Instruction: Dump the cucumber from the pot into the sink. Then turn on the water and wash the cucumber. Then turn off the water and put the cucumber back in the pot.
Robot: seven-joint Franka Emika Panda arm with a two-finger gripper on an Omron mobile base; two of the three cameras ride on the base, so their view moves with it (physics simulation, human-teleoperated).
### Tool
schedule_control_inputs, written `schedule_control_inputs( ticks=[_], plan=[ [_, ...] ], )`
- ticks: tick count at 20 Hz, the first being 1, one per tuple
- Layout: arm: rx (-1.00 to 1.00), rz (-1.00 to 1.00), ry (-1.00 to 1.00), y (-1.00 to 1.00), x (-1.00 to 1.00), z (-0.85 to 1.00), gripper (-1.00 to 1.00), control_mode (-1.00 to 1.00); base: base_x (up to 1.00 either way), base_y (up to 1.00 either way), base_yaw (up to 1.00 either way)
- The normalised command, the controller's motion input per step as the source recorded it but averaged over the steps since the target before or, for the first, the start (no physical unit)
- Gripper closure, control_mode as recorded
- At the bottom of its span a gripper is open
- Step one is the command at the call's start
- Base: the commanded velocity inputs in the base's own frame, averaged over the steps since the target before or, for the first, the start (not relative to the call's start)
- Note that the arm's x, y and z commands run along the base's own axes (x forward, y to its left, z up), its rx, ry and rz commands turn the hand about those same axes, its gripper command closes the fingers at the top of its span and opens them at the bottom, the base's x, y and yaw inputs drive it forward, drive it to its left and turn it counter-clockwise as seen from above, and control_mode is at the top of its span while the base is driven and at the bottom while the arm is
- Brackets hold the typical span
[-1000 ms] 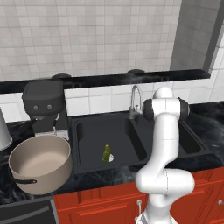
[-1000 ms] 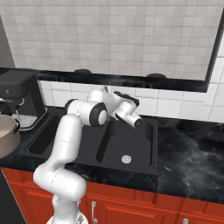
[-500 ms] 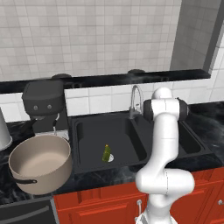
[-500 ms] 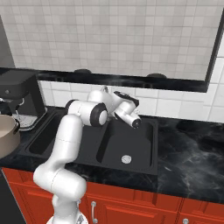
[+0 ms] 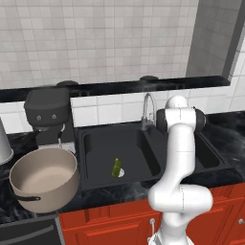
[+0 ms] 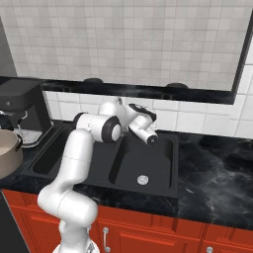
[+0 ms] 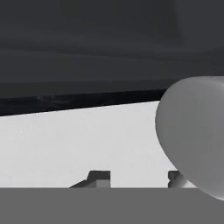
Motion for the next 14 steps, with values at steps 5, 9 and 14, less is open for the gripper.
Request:
schedule_control_inputs(
  ticks=[5,9,14],
  plan=[
    [0.16,-0.01,0.11,-0.59,0.00,-0.20,1.00,-1.00,0.00,0.00,0.00],
    [0.18,0.00,0.11,-0.60,0.00,-0.21,1.00,-1.00,0.00,0.00,0.00],
    [0.16,0.00,0.10,-0.50,0.00,-0.23,1.00,-1.00,0.00,0.00,0.00]
  ],
)
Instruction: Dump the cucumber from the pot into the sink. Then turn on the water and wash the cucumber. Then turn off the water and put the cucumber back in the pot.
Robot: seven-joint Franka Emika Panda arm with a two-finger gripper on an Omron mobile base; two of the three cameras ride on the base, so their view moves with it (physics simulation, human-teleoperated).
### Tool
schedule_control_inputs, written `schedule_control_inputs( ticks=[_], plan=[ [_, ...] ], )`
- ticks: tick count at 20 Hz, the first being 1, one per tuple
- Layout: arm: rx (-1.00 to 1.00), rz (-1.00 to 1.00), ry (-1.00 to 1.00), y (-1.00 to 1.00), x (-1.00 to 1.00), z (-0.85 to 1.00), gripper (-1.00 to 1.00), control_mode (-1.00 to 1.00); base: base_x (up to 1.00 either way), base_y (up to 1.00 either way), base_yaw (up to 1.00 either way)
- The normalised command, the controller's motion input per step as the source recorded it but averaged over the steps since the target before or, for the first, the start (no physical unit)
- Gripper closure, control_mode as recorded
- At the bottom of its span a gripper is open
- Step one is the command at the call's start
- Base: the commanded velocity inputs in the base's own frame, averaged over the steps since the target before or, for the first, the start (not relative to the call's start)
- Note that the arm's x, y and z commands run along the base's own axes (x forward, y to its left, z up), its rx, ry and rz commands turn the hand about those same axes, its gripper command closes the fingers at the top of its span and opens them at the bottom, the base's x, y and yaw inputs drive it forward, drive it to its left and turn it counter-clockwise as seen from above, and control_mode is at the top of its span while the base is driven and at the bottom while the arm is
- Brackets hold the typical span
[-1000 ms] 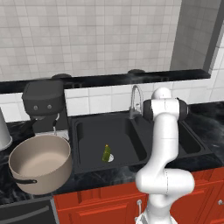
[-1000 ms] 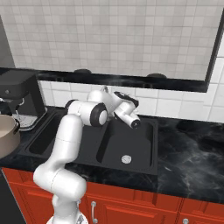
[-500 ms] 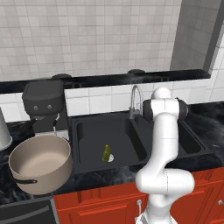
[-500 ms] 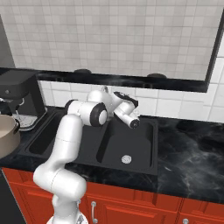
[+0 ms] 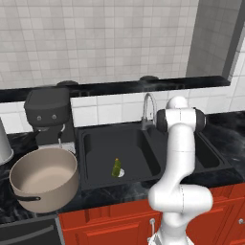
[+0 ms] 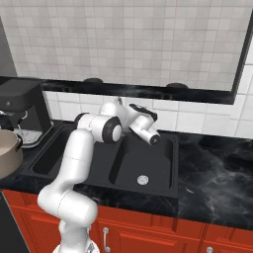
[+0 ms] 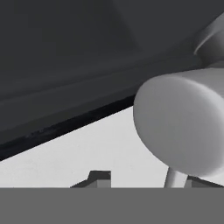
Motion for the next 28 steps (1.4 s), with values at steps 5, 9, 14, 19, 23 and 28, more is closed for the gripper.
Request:
schedule_control_inputs(
  ticks=[5,9,14,19,23,28],
  plan=[
    [0.12,0.00,0.07,-0.33,0.00,-0.26,1.00,-1.00,0.00,0.00,0.00],
    [0.09,-0.01,0.06,-0.27,0.00,-0.26,1.00,-1.00,0.00,0.00,0.00],
    [0.14,-0.01,0.12,-0.46,0.00,-0.27,1.00,-1.00,0.00,0.00,0.00],
    [0.16,-0.03,0.15,-0.47,0.00,-0.27,1.00,-1.00,0.00,0.00,0.00],
    [0.13,-0.05,0.06,-0.39,-0.02,-0.33,1.00,-1.00,0.00,0.00,0.00],
    [0.09,-0.06,0.00,-0.27,-0.22,-0.36,1.00,-1.00,0.00,0.00,0.00]
  ],
)
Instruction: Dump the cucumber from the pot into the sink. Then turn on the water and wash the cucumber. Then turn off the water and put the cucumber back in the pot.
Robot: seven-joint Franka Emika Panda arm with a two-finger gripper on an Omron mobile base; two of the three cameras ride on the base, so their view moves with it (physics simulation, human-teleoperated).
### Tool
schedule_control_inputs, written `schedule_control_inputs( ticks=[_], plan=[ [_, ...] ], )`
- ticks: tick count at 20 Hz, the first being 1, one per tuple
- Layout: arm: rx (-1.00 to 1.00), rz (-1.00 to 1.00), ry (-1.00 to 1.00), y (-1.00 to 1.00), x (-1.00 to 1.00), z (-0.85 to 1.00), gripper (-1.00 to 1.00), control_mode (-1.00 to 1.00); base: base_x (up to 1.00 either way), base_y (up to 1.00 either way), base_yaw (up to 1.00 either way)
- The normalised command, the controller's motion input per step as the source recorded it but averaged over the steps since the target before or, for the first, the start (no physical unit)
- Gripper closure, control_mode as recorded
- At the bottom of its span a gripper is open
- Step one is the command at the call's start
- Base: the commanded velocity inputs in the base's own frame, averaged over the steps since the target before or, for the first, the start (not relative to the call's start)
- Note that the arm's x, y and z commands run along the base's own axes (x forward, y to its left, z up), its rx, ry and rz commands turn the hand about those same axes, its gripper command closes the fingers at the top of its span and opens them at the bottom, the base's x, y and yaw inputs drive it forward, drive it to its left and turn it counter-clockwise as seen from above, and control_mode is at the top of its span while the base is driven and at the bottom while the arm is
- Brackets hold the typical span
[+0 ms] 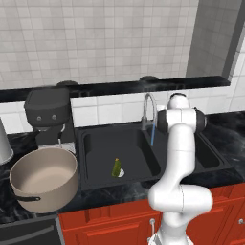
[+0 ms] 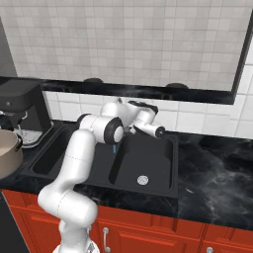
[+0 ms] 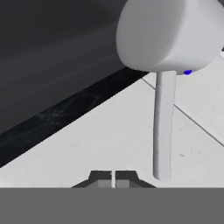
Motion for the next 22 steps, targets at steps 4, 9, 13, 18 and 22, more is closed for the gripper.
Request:
schedule_control_inputs(
  ticks=[4,9,13,18,22],
  plan=[
    [0.05,-0.07,0.00,-0.17,-0.32,-0.37,1.00,-1.00,0.00,0.00,0.00],
    [0.07,-0.06,-0.05,-0.06,-0.36,-0.07,1.00,-1.00,0.00,0.00,0.00],
    [0.04,-0.05,-0.04,0.00,-0.27,0.00,1.00,-1.00,0.00,0.00,0.00],
    [0.05,-0.02,0.00,-0.02,-0.28,0.26,1.00,-1.00,0.00,0.00,0.00],
    [0.02,0.00,0.09,-0.23,-0.39,1.00,1.00,-1.00,0.00,0.00,0.00]
  ],
)
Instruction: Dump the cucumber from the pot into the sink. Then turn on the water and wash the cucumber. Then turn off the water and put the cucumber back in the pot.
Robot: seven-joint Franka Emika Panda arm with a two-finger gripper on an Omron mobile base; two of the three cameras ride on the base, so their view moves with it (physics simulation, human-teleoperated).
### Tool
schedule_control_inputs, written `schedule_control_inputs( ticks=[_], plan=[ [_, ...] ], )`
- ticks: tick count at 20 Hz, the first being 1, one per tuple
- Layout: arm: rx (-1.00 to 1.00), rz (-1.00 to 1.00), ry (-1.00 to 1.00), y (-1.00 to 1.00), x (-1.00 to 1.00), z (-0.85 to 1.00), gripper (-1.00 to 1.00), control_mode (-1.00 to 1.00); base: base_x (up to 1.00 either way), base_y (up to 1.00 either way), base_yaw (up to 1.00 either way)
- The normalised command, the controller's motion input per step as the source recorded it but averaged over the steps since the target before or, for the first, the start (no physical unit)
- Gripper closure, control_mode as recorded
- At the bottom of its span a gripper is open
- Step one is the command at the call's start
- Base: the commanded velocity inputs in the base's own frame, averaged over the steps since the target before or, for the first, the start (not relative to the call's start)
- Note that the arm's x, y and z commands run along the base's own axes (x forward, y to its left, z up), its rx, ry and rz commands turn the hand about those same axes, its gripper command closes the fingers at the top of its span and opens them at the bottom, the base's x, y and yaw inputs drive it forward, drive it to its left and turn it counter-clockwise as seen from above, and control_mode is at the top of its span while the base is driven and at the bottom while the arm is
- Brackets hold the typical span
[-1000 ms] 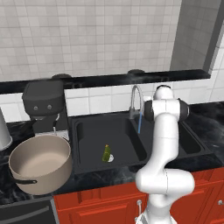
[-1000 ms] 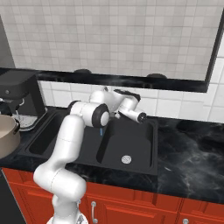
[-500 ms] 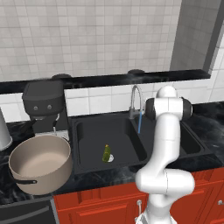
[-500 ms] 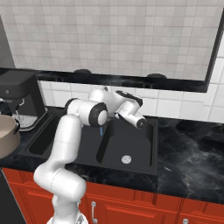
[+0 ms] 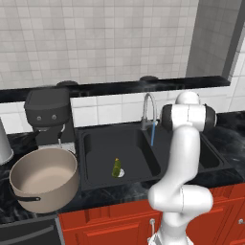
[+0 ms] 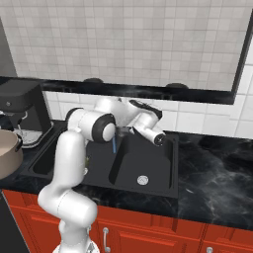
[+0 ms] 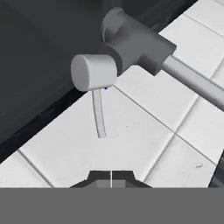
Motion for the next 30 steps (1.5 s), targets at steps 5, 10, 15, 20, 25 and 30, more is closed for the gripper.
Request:
schedule_control_inputs(
  ticks=[5,10,15,20,25,30],
  plan=[
    [-0.01,-0.01,0.30,-0.08,-0.14,0.89,1.00,-1.00,0.00,0.00,0.00],
    [-0.13,-0.08,0.45,-0.05,-0.34,0.23,1.00,-1.00,0.00,0.00,0.00],
    [-0.13,-0.02,0.40,-0.23,-0.81,0.03,1.00,-1.00,0.00,0.00,0.00],
    [-0.02,0.00,0.16,-0.41,-1.00,0.27,1.00,-1.00,0.00,0.00,0.00],
    [0.00,0.00,-0.03,-0.24,-1.00,0.63,1.00,-1.00,0.00,0.00,0.00],
    [0.00,0.00,-0.06,-0.07,-0.84,0.92,1.00,-1.00,0.00,0.00,0.00]
  ],
)
